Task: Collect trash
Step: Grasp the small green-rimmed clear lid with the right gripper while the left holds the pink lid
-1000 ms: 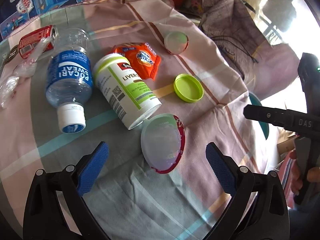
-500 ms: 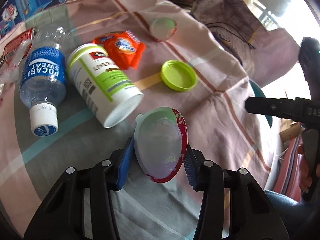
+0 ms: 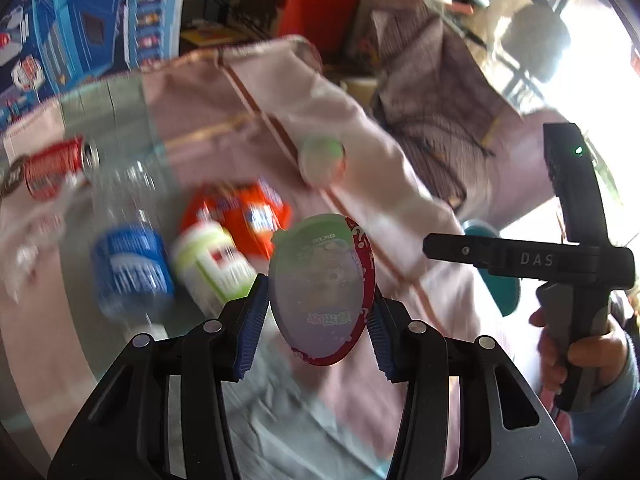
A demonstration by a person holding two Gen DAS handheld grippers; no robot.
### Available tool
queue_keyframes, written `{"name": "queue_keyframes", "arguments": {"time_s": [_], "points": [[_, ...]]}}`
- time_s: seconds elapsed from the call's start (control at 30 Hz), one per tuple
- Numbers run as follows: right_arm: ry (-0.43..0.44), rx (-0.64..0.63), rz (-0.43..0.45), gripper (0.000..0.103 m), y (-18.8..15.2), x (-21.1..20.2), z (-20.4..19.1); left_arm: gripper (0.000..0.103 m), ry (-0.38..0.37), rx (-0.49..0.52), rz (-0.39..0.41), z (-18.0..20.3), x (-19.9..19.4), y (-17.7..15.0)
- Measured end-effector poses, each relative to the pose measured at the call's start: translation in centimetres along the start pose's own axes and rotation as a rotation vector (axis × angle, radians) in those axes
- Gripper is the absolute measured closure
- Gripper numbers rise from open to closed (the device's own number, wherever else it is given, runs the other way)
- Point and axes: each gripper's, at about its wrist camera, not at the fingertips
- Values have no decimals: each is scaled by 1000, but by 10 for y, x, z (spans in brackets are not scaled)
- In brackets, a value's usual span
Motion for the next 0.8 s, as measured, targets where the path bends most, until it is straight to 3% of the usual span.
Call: {"name": "queue_keyframes", "arguments": {"time_s": [0.13,0.2,0.27,0.4,0.5,0.6,0.63,0.8], "points": [[2,7,7,20,37,20,-8,55,16,-15,28,-16,1,26],[-2,-1,12,26,55,30,-13,55,22,-26,30,-25,4,35],[5,1,10,39,73,42,-15,55,26,-36,29,-32,9,43],[4,1,0,52,95,64,-19,55,27,-45,19,-43,17,49],[-8,-18,-6,68,102,78,-23,55,29,-51,15,-49,21,51],[-19,-21,-20,95,103,90,-24,55,29,-54,11,-52,24,53],[-32,-21,-21,99,102,91,-24,55,29,-55,8,-53,26,53],[-14,-9,30,99,91,75,-21,55,23,-62,4,-52,28,52]]}}
Point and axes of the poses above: each gripper's, at about its wrist camera, not at the fingertips, and x roughly the way its jaws point, z to its right, y to its top, and after that the axes turned 4 degrees about -z, right-handed
